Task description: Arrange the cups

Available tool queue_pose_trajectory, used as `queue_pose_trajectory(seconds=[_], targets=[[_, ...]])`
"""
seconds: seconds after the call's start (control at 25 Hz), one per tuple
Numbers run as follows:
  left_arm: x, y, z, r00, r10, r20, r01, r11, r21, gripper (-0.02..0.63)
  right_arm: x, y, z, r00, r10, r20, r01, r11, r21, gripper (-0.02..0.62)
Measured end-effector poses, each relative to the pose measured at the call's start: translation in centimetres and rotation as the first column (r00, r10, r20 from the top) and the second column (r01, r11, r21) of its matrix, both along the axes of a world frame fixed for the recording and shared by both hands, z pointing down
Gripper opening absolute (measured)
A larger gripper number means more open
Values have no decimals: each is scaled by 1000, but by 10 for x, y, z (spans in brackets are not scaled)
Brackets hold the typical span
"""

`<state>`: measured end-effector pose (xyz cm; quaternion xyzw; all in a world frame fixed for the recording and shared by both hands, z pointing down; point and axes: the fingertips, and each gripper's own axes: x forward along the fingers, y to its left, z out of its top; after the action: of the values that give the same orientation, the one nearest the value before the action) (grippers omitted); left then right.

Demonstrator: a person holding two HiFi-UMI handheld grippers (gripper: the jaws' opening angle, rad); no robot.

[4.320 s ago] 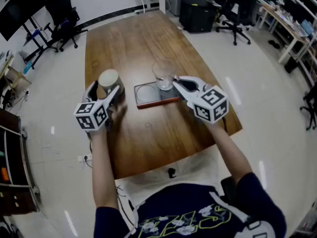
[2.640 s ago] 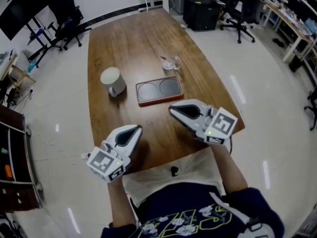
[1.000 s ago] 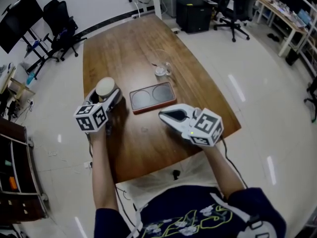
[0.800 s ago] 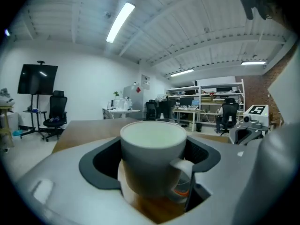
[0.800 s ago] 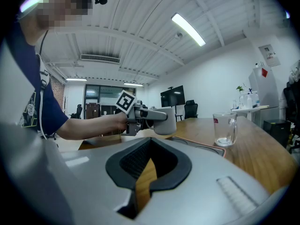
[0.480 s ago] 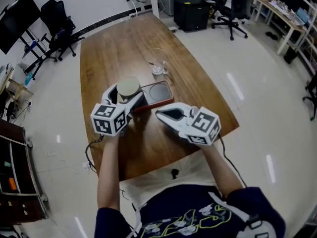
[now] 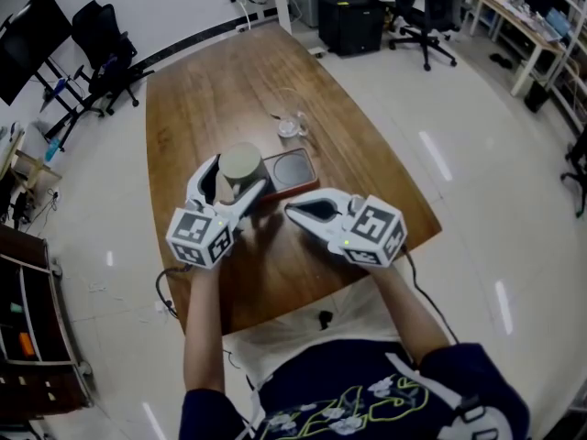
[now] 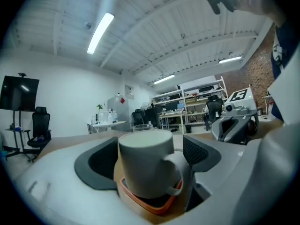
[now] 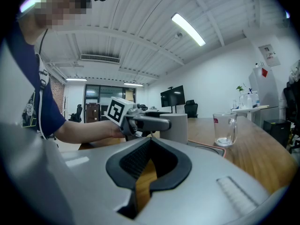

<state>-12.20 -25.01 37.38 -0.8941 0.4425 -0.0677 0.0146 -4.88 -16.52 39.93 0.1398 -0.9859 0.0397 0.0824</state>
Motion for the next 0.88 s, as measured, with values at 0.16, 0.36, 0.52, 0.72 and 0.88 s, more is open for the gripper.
queue_pose_trajectory(seconds=[0.16,0.36,0.52,0.72,0.88], targets=[[-12,32,-33,989,-9,-147,17,999,51,419,-1,0,-4,1000,4,12,-4,1000,0,4],[-25,77,-35,972,-39,-233,47,998,28,410,0,0,-1,1000,0,4,0,1000,-2,4],[-31,109,-20,959,-42,-281,46,999,8,228,1,-2,-4,1000,9,3,-9,1000,0,3],[-34,127,-14,980,-21,-198,28,999,30,3,-1,-2,-5,1000,11,7,-11,1000,-3,3],[-13,134,21,996,55,-76,-65,988,-141,2,-1,-1,-3,1000,0,10,0,1000,-4,3]])
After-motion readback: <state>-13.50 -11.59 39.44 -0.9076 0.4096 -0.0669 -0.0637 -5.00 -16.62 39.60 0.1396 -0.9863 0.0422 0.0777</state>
